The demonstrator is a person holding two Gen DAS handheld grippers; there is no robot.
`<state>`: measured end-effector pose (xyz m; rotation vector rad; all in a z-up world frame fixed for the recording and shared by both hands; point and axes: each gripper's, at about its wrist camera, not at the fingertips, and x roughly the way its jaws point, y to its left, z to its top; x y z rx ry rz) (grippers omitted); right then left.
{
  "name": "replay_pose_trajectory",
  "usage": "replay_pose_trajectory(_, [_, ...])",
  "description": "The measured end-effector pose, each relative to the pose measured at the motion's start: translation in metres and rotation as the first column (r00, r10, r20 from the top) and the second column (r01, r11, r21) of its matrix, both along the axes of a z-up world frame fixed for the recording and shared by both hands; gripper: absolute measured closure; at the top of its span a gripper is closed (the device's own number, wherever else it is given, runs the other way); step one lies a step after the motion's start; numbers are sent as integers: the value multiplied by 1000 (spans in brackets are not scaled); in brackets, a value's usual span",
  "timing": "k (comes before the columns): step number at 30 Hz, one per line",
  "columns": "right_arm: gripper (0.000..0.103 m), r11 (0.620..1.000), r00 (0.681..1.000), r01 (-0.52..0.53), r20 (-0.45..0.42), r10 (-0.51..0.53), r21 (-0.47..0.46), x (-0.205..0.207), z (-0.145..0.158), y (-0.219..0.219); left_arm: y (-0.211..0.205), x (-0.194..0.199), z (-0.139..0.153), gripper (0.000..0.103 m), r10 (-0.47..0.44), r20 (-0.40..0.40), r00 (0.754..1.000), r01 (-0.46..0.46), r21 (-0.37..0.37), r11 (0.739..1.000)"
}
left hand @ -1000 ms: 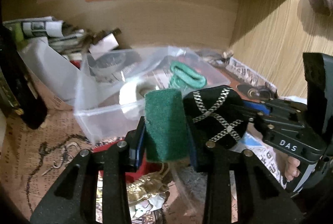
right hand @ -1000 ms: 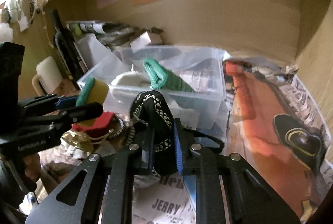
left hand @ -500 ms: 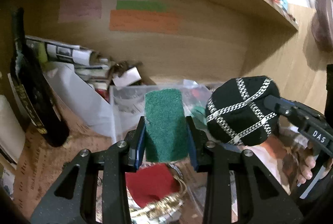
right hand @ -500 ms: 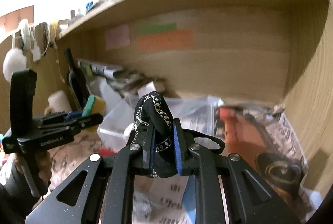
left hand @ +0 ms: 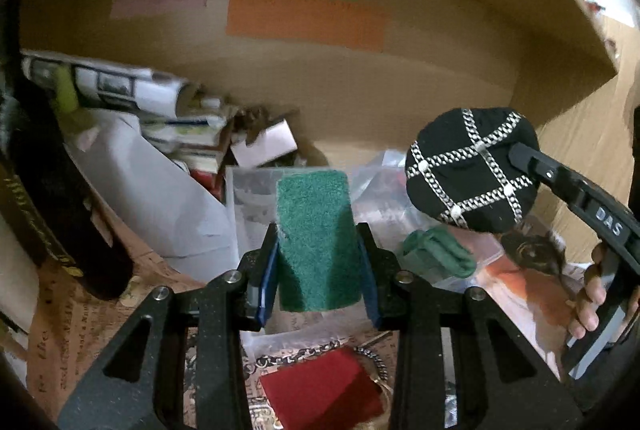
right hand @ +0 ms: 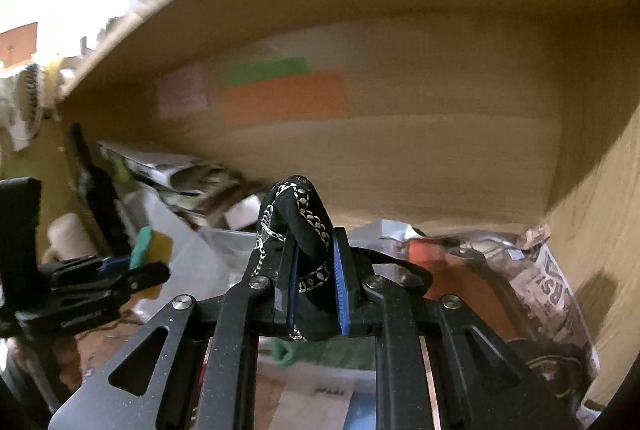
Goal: Organize soft objects
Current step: 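Lift the sponge and pouch and release both into the clear box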
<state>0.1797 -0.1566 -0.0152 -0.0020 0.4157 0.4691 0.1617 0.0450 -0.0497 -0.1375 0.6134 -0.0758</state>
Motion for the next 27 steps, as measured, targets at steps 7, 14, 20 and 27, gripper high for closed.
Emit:
replay_pose_trajectory(7, [89,997,993,44,-104,-51,-69,35,-33,7,-13,25,-26,68,-37,-80,996,39,33,999])
replay_pose_trajectory(14, [88,990,986,3,-167,-26,-140,43,-56,21,-21,34,-37,68,-51,-108,993,58,55,997])
replay_pose_trajectory(20, [76,985,984,-9,-178,-22,-171,41,-58,24,-21,30,-34,55,-49,-106,993,55,56,997])
replay_pose_trajectory(27, [33,989,990,-15,-141,-5,-147,20,-42,17,-17,12,-17,51,-42,-58,997,44,36,998])
